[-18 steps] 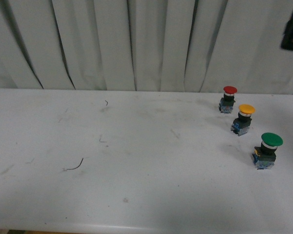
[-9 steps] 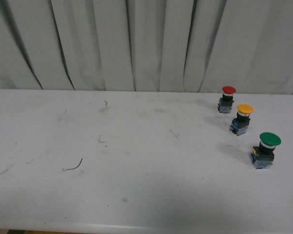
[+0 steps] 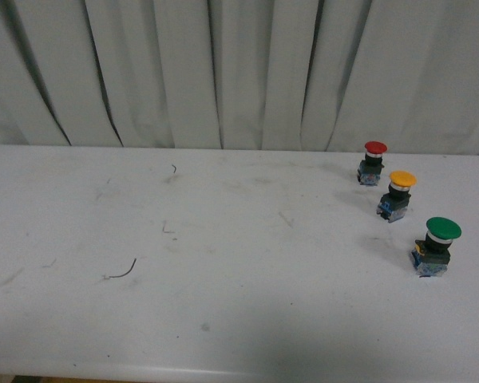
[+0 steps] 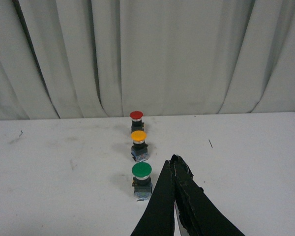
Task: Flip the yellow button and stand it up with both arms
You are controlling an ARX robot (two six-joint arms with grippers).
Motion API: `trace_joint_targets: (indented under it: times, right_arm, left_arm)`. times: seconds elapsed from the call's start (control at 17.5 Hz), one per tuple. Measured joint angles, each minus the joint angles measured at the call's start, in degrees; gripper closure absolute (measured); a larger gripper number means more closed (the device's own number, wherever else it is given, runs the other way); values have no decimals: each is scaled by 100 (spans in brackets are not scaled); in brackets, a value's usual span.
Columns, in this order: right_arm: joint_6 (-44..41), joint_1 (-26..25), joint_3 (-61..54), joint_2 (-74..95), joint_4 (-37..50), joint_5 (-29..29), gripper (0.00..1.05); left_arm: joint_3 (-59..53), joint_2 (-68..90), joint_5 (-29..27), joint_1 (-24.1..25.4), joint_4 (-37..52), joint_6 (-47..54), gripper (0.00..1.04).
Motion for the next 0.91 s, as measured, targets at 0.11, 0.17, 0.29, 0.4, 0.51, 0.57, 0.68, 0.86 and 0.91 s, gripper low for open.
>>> trace_joint_targets:
  times: [0.11, 0.17, 0.29, 0.4, 0.51, 0.57, 0.68, 0.86, 0.91]
  right_arm:
    - [0, 0, -125, -251, -199, 2, 103]
    - [0, 0, -151, -417, -289, 0, 103]
    - [0, 0, -157, -529, -382, 0, 103]
    - [0, 0, -223, -575, -286, 2, 103]
    - [-2, 0, -332, -761, -402, -2, 103]
    - [-2, 0, -332, -940, -542, -2, 103]
    - [-2, 0, -332, -1139, -758, -2, 103]
    - [-2, 0, -332, -1397, -1008, -2, 103]
    - [0, 0, -332, -1416, -1029, -2, 103]
  left_arm:
    - [0, 0, 2, 0, 0, 0, 7]
    - [0, 0, 2, 0, 0, 0, 7]
    - [0, 0, 2, 0, 0, 0, 7]
    - [0, 0, 0, 0, 0, 0, 7]
    - [0, 0, 2, 0, 0, 0, 7]
    - [0, 0, 0, 0, 0, 0, 7]
    - [0, 0, 0, 0, 0, 0, 7]
    - [0, 0, 0, 0, 0, 0, 7]
    - [0, 0, 0, 0, 0, 0, 7]
